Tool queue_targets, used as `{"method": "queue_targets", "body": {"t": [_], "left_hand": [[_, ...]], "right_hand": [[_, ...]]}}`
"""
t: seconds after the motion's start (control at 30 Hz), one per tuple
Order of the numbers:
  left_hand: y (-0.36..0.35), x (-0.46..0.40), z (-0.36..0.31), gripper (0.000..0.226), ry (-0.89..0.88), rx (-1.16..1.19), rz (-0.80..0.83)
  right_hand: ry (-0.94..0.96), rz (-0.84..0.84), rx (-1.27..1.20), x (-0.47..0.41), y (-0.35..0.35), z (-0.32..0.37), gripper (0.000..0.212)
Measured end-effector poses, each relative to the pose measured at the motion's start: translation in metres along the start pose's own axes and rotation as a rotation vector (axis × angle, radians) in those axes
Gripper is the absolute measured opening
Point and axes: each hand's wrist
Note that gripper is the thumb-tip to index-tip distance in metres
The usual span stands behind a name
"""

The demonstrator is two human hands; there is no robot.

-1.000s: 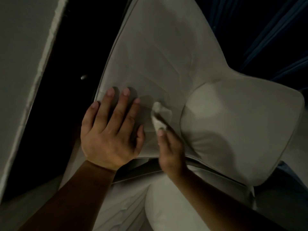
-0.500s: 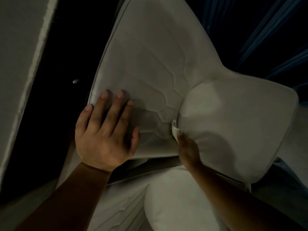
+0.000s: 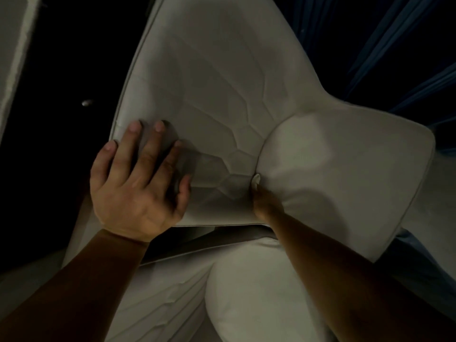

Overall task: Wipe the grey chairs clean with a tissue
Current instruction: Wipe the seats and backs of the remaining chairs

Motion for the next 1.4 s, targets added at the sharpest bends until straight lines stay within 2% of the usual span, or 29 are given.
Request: {"method": "queue_targets", "body": {"t": [0.13, 0.27, 0.37, 0.47, 0.53, 0.67, 0.7, 0.77, 0.87, 1.0, 1.13, 1.4], "left_hand": [[0.001, -0.001, -0.002, 0.05, -0.002, 0.002, -0.006], [0.001, -0.002, -0.002, 0.048, 0.012, 0.016, 0.044], [0.006, -0.004, -0.003, 0.048, 0.046, 0.044, 0.149], [0.013, -0.009, -0.005, 0.048, 0.059, 0.075, 0.246], [0.023, -0.011, -0.01, 0.055, 0.048, 0.072, 0.381], [0.059, -0.011, -0.045, 0.074, -0.047, 0.013, 0.863], [0.067, -0.009, -0.056, 0.074, -0.01, 0.085, 0.926], [0.091, -0.005, -0.075, 0.071, 0.182, 0.279, 1.002], [0.131, 0.013, -0.104, 0.064, 0.465, 0.464, 1.029], [0.181, 0.043, -0.137, 0.063, 0.572, 0.55, 1.124], [0.217, 0.065, -0.144, 0.066, 0.728, 0.592, 1.186], [0.276, 0.079, -0.15, 0.068, 0.87, 0.673, 1.072]], "right_hand": [[0.033, 0.04, 0.268, -0.001, 0.021, -0.007, 0.037], [-0.03, 0.125, 0.387, 0.015, 0.056, -0.006, 0.045], [0.033, 0.127, 0.49, 0.034, 0.093, 0.011, 0.045], [0.103, 0.115, 0.568, 0.062, 0.132, 0.039, 0.056], [0.134, 0.098, 0.602, 0.079, 0.154, 0.056, 0.058], [0.075, 0.052, 0.445, 0.114, 0.188, 0.073, 0.034], [0.067, 0.059, 0.455, 0.123, 0.194, 0.075, 0.035], [0.06, 0.07, 0.498, 0.143, 0.204, 0.079, 0.04], [0.128, 0.047, 0.727, 0.175, 0.214, 0.081, 0.039], [0.206, 0.046, 0.914, 0.219, 0.221, 0.071, 0.036], [0.298, 0.064, 1.036, 0.264, 0.212, 0.061, 0.043], [0.458, 0.154, 1.138, 0.331, 0.177, 0.049, 0.045]]}}
Point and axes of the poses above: each hand's wrist, its own x-axis away from the middle knuckle, its own y-axis out of the back of the hand, z = x × y, and after that the axes turned 5 degrees about -x, right-handed
